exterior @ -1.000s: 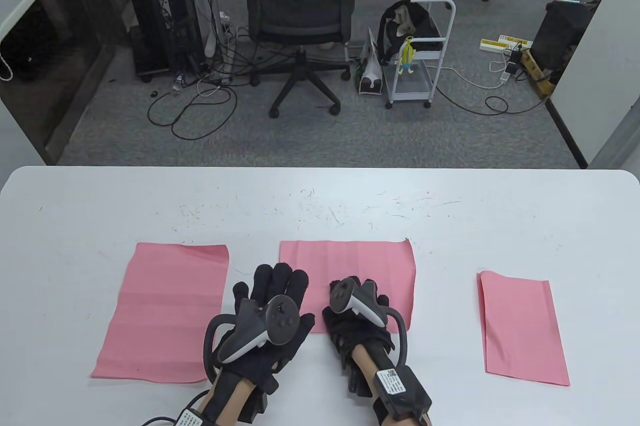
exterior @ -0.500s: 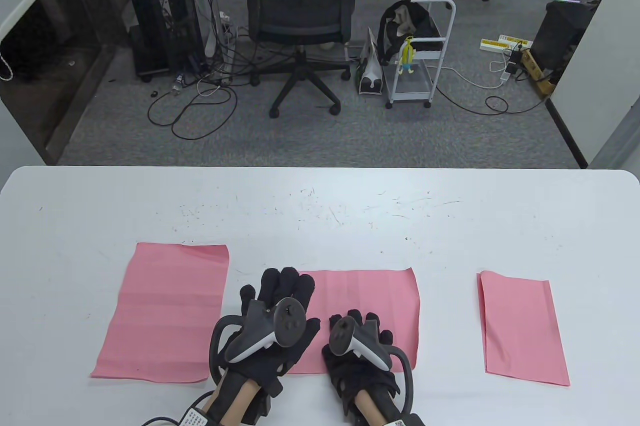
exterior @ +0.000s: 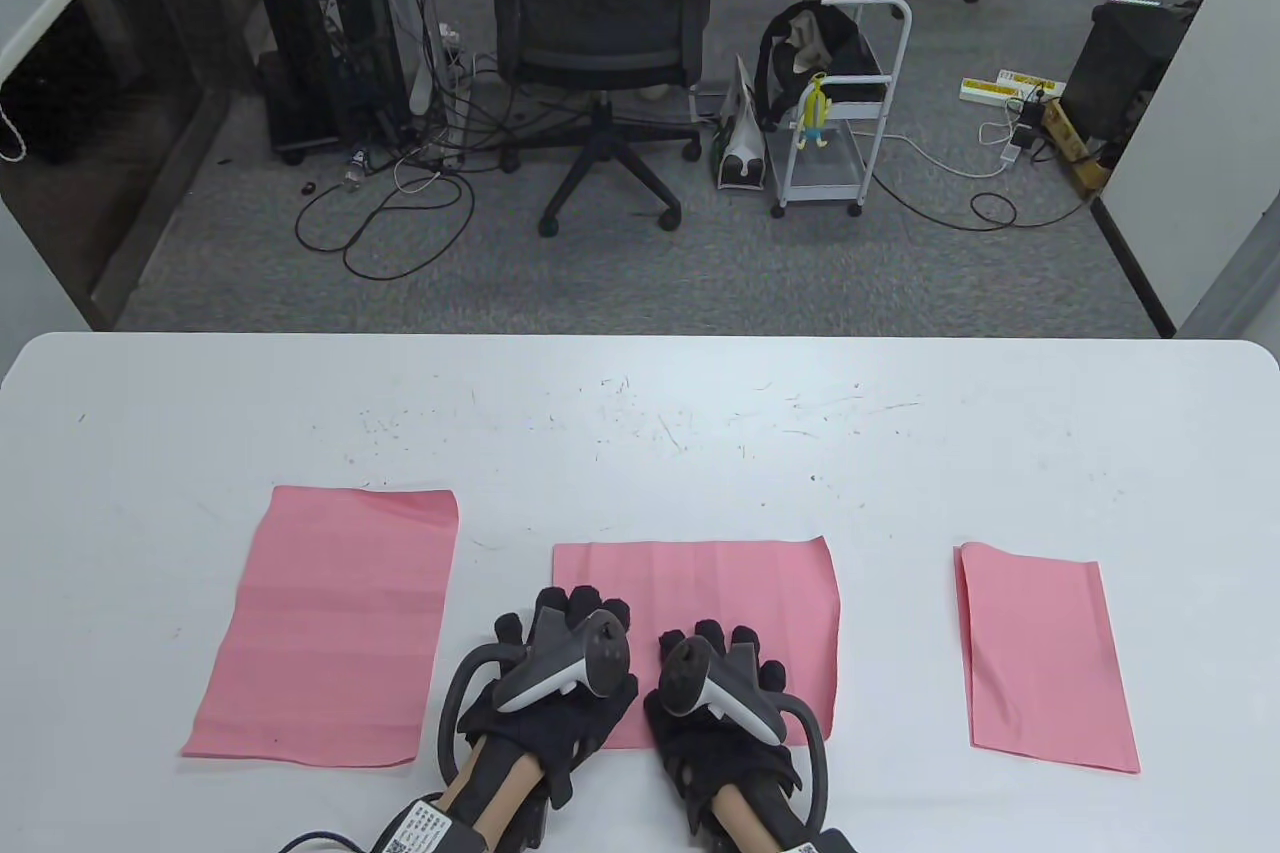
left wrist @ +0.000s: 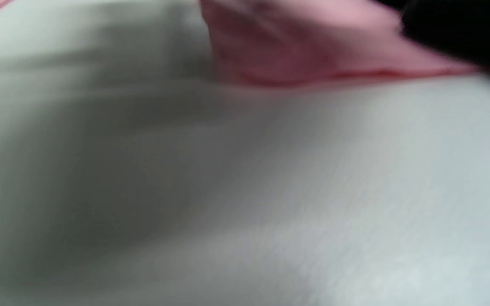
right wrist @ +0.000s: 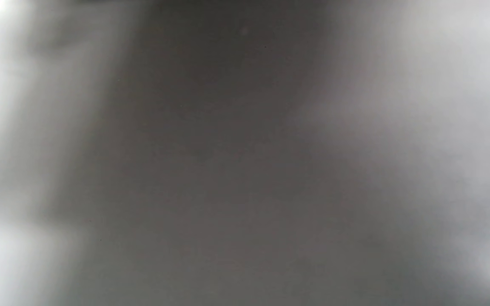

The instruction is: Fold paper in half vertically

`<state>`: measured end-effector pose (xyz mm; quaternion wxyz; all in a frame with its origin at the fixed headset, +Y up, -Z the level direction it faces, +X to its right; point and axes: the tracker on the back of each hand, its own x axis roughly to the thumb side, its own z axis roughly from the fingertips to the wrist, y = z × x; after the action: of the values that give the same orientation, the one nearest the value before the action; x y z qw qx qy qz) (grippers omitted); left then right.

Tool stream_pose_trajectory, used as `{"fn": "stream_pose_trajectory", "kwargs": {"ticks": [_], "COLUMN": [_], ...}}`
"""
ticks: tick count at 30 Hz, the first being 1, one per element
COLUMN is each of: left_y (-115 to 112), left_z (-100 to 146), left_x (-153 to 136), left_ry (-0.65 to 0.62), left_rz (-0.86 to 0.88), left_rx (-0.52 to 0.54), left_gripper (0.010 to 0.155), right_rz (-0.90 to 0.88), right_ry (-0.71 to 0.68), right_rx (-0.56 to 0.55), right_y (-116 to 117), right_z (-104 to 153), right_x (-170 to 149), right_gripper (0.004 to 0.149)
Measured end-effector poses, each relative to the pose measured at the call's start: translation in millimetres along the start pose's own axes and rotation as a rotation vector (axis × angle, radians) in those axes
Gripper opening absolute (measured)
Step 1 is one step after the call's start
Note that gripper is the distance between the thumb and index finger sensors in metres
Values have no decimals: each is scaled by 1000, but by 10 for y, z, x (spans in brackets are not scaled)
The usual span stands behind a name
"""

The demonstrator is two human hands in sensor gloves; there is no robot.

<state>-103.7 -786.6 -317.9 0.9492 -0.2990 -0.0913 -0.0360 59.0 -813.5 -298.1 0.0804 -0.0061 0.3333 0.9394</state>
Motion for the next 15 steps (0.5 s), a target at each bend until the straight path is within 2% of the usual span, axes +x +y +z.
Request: {"fn": "stream_pose_trajectory", "kwargs": {"ticks": [4, 7, 15], "left_y": [-202, -232, -235], "left_z": [-115, -123, -120], "left_x": [-44, -69, -63], "left_ry": [15, -17, -18], "left_rz": [-20, 30, 16], "left_rx": [-46, -23, -48], "left_gripper": [77, 78, 78], "right_rz": [11, 14, 17], "right_ry": [1, 0, 1], "right_rx": [-1, -2, -6], "right_y": [-4, -3, 3], "right_z": [1, 0, -1], "right_x": [3, 4, 6], "right_gripper": [66, 67, 67]}}
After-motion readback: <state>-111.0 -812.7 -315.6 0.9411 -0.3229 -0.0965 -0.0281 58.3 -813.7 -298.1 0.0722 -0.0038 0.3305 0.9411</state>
